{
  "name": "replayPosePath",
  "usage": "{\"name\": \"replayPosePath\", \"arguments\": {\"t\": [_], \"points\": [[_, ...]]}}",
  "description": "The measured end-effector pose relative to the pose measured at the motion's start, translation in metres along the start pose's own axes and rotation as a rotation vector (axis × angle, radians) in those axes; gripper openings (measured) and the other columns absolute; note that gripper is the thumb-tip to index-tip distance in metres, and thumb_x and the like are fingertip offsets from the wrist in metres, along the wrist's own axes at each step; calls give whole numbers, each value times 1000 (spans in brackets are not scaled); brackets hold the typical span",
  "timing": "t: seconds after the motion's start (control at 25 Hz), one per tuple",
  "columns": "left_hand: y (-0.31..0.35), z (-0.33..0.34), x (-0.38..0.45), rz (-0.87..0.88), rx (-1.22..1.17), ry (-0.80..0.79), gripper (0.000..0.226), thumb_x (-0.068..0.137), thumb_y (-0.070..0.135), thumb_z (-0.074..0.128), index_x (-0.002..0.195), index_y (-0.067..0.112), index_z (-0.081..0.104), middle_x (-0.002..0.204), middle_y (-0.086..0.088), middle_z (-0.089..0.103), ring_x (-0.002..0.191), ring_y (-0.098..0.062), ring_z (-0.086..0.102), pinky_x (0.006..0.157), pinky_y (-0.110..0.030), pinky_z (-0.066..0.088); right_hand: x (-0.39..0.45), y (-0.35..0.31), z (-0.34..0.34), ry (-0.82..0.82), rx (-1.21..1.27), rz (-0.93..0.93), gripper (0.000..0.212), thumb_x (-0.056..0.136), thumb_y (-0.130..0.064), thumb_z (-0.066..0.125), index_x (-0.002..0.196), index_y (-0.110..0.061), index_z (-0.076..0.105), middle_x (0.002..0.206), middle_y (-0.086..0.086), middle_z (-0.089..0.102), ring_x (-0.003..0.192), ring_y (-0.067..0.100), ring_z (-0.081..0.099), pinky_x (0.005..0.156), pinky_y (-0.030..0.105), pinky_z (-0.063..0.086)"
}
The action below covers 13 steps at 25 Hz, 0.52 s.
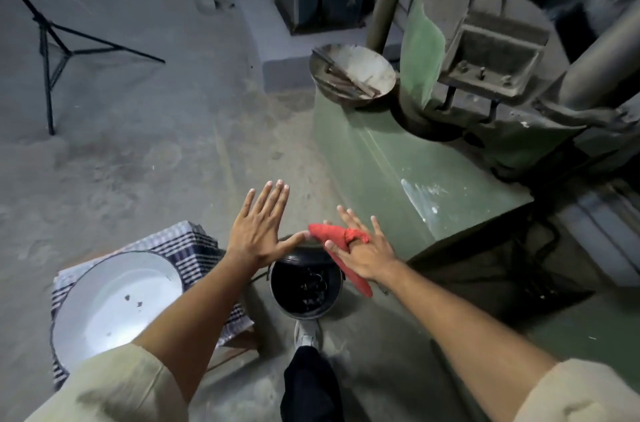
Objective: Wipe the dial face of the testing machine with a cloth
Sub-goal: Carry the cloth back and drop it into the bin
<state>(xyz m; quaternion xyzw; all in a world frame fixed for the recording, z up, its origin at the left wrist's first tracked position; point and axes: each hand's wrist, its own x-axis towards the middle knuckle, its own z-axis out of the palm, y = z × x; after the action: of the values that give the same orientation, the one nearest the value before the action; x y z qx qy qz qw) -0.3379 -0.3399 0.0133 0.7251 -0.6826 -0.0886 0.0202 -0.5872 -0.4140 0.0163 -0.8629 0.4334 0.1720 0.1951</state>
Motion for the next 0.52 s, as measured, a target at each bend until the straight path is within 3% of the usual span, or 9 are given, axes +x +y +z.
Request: {"name": "replayPosePath", "arguments": {"t": [0.16,0.32,0.52], "points": [[-13,63,7,-37,1,-97,121,85,95,6,177,17,0,185,0,-6,170,-17,-15,139,-45,-10,21,7,76,-139,-8,-129,80,106,-72,22,171,-26,12,172,-16,-29,164,7,-19,134,51,-12],[-26,117,6,-67,7,-176,121,85,95,2,177,17,-2,184,1,-9,164,-15,-23,139,-45,-13,45,5,138,-229,-157,-166,73,108,-69,23,160,-23,48,173,-4,-34,162,12,-27,131,55,-17],[-42,169,-4,-97,3,-269,119,86,95,1,176,18,-8,183,0,-15,169,-17,-20,139,-47,-11,97,6,177,-140,-288,-104,65,107,-70,23,167,-44,26,171,4,-40,158,19,-35,130,62,-15]]}}
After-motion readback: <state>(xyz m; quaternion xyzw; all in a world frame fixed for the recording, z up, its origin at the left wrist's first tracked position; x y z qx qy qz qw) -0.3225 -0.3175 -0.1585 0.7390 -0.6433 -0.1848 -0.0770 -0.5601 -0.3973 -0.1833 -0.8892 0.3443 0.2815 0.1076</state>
